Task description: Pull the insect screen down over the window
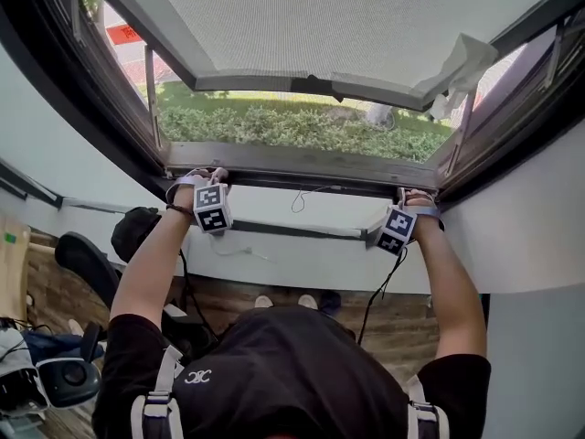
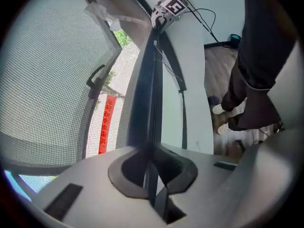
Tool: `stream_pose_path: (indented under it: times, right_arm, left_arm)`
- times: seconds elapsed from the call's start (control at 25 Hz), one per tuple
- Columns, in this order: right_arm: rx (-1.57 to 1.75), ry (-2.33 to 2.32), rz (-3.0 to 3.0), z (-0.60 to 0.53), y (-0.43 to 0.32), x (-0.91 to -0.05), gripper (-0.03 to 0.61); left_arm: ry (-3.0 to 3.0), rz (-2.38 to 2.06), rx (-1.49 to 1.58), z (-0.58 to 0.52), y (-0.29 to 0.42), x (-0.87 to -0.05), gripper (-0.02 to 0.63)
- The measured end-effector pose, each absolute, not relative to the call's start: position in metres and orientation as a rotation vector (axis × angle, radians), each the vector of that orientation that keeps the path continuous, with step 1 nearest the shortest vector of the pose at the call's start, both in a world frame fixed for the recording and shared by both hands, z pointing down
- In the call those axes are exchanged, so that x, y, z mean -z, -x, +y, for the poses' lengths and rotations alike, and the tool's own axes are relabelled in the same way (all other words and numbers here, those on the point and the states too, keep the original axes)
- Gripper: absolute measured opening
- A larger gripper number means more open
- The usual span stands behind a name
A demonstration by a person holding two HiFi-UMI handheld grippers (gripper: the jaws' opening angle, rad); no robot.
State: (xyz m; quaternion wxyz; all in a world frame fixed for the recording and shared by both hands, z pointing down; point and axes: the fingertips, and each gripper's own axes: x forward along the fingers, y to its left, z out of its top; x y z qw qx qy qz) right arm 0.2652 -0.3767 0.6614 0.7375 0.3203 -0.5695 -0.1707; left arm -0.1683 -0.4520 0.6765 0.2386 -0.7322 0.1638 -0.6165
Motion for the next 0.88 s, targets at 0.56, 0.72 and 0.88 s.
stream_pose_path:
  times: [0.56, 0.72, 0.88]
  right_arm:
    - [0.429, -0.847, -1.242, -0.377, -0.266, -0.663, 0.023]
    - [0.498, -0.981, -1.211, -0.38, -0.265, -0.658, 0.026]
    - [0.474, -1.03, -1.193, -0.374, -0.267, -0.656, 0.031]
  left_arm:
    - [1.877, 0.577, 1.704, -0.455, 0.166, -0.681, 0.022]
    - [1.885, 0.717, 1.597, -0.458, 0.171, -0.676, 0.028]
    - [1.847, 0.779, 1.57, -0.455, 0.168, -0.675, 0.029]
